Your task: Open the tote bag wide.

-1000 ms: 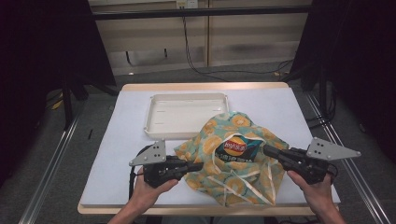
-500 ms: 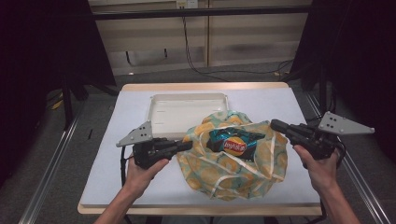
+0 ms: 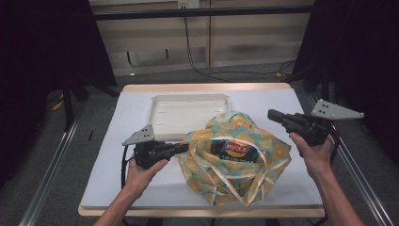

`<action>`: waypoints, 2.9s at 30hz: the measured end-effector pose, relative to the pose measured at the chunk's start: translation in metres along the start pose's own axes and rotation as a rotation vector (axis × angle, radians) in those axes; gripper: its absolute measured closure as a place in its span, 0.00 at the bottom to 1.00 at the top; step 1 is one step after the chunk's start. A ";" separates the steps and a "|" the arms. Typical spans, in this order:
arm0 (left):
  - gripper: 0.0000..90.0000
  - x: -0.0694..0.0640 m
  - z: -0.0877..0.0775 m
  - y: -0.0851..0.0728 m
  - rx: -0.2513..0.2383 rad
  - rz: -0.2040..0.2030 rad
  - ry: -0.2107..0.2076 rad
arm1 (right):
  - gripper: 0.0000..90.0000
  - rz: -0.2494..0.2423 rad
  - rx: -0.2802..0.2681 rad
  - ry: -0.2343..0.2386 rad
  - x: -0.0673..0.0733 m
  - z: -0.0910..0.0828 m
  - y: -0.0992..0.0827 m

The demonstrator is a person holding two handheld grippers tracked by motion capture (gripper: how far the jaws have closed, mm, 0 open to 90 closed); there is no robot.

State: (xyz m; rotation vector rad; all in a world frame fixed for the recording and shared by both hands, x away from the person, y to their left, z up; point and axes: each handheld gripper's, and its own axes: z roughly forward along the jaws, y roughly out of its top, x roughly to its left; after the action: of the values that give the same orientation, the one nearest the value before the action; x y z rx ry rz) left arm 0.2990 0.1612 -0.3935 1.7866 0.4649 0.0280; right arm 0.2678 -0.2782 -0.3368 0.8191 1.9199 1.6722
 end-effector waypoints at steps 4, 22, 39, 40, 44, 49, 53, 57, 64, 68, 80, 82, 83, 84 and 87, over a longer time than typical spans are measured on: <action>1.00 0.000 0.002 0.000 -0.001 -0.004 -0.008 | 0.95 -0.002 -0.004 0.087 0.024 -0.010 -0.008; 1.00 0.001 0.002 0.007 -0.035 -0.013 -0.011 | 0.63 0.004 0.259 0.356 0.106 -0.009 -0.077; 1.00 0.009 -0.008 0.009 -0.073 -0.048 -0.004 | 0.55 -0.085 0.451 0.364 0.113 0.014 -0.112; 1.00 0.009 -0.008 0.009 -0.075 -0.050 -0.006 | 0.61 -0.075 0.461 0.371 0.112 0.015 -0.113; 1.00 0.008 -0.008 0.008 -0.064 -0.041 -0.003 | 0.97 -0.082 0.443 0.389 0.110 0.012 -0.110; 1.00 0.004 -0.007 0.007 -0.046 -0.021 0.001 | 1.00 -0.051 0.319 0.352 0.103 -0.006 -0.086; 1.00 0.001 -0.008 0.008 -0.040 -0.010 -0.005 | 1.00 -0.057 0.242 0.306 0.094 -0.020 -0.062; 0.99 -0.001 -0.007 0.009 -0.030 -0.001 -0.015 | 1.00 -0.036 0.177 0.267 0.079 -0.028 -0.043; 0.95 -0.006 0.000 0.008 0.021 0.020 -0.055 | 1.00 -0.048 0.104 0.228 0.057 -0.025 -0.010; 0.77 -0.008 0.001 0.010 0.024 0.024 -0.038 | 1.00 -0.062 0.106 0.189 0.044 -0.013 0.005; 0.63 -0.020 -0.019 0.030 -0.069 0.126 -0.010 | 1.00 -0.010 0.107 0.121 0.003 0.032 0.013; 0.63 -0.025 -0.016 0.033 -0.062 0.139 -0.018 | 1.00 -0.008 0.110 0.113 -0.001 0.036 0.016; 0.61 -0.026 -0.011 0.034 -0.060 0.145 -0.034 | 1.00 -0.009 0.113 0.103 -0.004 0.040 0.018; 0.56 -0.027 -0.008 0.035 -0.048 0.153 -0.027 | 1.00 -0.009 0.115 0.100 -0.006 0.043 0.020; 0.46 -0.029 0.012 0.037 -0.015 0.159 -0.047 | 1.00 -0.007 0.116 0.091 -0.012 0.051 0.025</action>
State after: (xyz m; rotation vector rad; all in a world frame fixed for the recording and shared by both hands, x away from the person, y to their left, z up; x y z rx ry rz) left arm 0.2861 0.1338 -0.3559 1.8017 0.2872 0.1002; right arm 0.3145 -0.2483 -0.3202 0.7911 2.0951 1.6323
